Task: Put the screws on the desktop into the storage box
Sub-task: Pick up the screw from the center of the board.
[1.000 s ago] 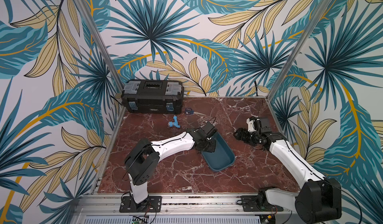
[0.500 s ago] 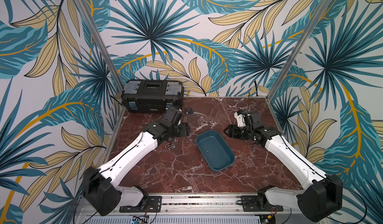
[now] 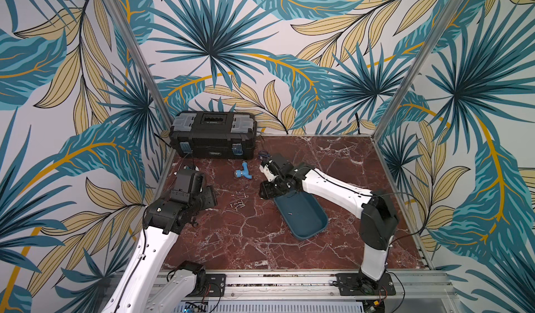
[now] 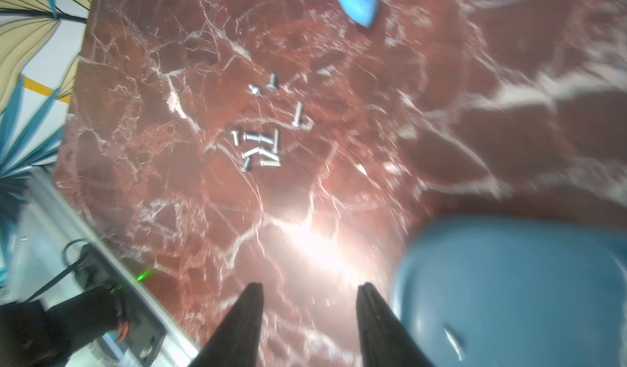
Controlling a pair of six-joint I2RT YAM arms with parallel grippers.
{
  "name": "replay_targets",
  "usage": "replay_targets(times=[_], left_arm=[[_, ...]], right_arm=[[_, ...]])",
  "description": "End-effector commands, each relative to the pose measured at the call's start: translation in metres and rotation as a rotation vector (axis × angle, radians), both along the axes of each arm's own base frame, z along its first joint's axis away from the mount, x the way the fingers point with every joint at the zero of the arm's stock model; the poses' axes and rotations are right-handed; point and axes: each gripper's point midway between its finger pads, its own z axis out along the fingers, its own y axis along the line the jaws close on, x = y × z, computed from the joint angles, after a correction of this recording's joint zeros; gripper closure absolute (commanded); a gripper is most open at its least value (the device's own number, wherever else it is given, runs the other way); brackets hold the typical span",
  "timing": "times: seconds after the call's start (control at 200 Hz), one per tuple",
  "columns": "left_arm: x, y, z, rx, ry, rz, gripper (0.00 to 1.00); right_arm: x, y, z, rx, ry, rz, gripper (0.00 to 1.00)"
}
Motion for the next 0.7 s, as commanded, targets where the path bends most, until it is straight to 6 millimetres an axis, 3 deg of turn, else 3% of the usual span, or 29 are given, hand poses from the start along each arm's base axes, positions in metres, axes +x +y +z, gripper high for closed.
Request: replay_targets(times=[0.0,0.08,0.346,0.696], left_arm=[[-0.011,0.011,-0.013,0.063,0.033,-0.002,0.3],[-0.005,-0.001,-0.02,0.024,-0.003,-0.06,0.29],[-0.004,0.001,-0.022,0.029,0.014,-0.049,0.29],[-0.003,0.001,-0.025,0.025,0.02,-0.046,0.29]], right_arm=[[0.002,0.015,-0.022,-0.121,-0.018,0.029,0.52],[0.014,0.026,-0.036,-0.18,-0.031,0.016,0.53],[0.044,0.044,-0.073,-0.268,-0.064,-0.039,0.61],[0.052,0.06,-0.084,-0.248,-0.071,-0.04,0.61]])
